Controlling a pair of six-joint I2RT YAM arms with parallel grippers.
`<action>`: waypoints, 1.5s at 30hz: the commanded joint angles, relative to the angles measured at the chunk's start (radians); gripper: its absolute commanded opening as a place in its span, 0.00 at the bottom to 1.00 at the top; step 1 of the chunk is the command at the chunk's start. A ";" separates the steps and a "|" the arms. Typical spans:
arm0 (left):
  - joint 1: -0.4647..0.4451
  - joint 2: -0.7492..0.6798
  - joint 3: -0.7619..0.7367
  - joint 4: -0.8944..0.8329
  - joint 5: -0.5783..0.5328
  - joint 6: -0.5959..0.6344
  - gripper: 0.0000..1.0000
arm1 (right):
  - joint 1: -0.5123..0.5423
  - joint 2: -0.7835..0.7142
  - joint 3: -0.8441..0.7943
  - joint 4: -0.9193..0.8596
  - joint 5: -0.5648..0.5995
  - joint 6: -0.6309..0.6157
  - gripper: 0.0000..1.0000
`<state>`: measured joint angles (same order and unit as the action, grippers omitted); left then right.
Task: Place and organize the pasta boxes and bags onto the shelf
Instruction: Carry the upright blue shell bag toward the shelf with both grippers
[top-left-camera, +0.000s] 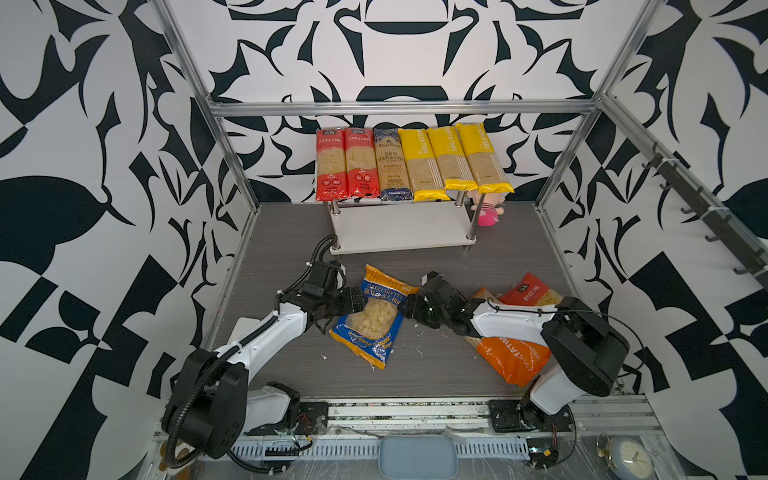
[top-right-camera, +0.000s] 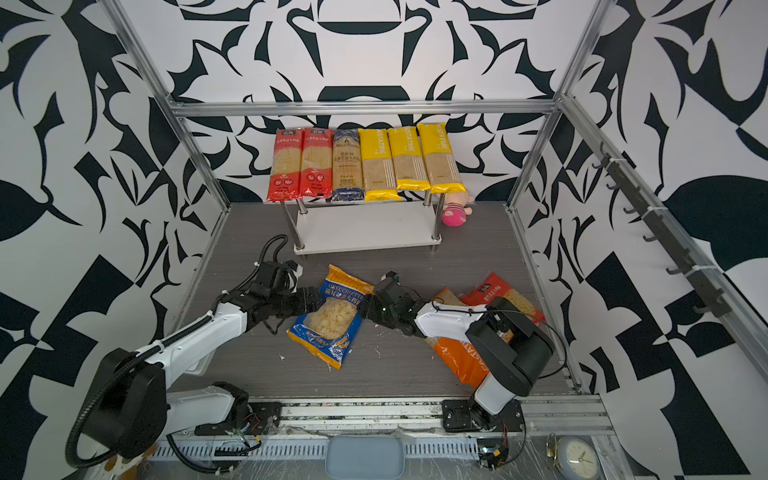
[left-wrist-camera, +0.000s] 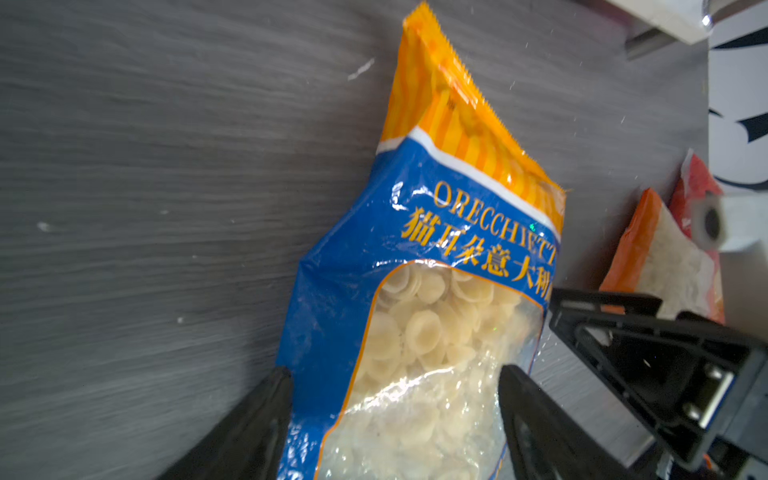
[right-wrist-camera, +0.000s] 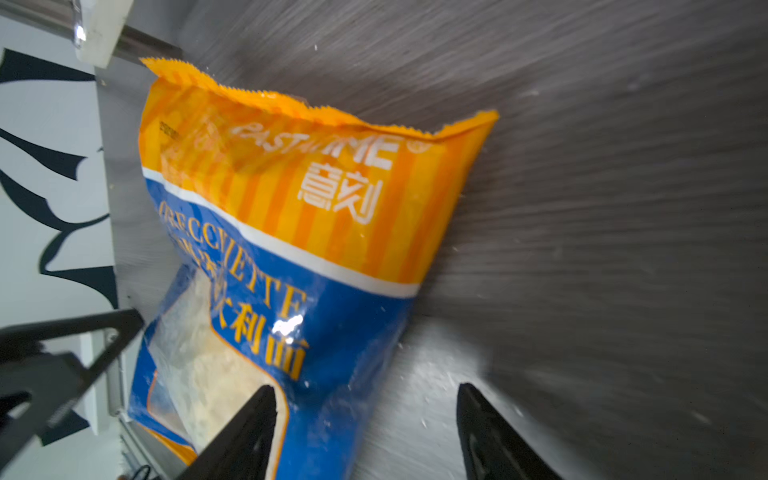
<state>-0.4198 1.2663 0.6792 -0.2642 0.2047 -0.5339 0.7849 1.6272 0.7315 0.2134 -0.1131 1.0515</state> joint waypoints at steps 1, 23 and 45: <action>0.004 0.001 -0.036 0.018 0.067 -0.005 0.80 | -0.003 0.029 0.011 0.160 -0.041 0.048 0.69; 0.025 -0.039 -0.107 -0.031 -0.123 -0.056 0.84 | -0.052 0.141 0.052 0.248 -0.133 -0.014 0.57; -0.039 0.017 -0.236 0.371 0.134 -0.174 0.28 | -0.051 0.144 0.031 0.455 -0.191 -0.011 0.25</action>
<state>-0.4347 1.2987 0.4580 0.0269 0.2878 -0.7101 0.7219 1.8122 0.7547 0.5652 -0.2668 1.0489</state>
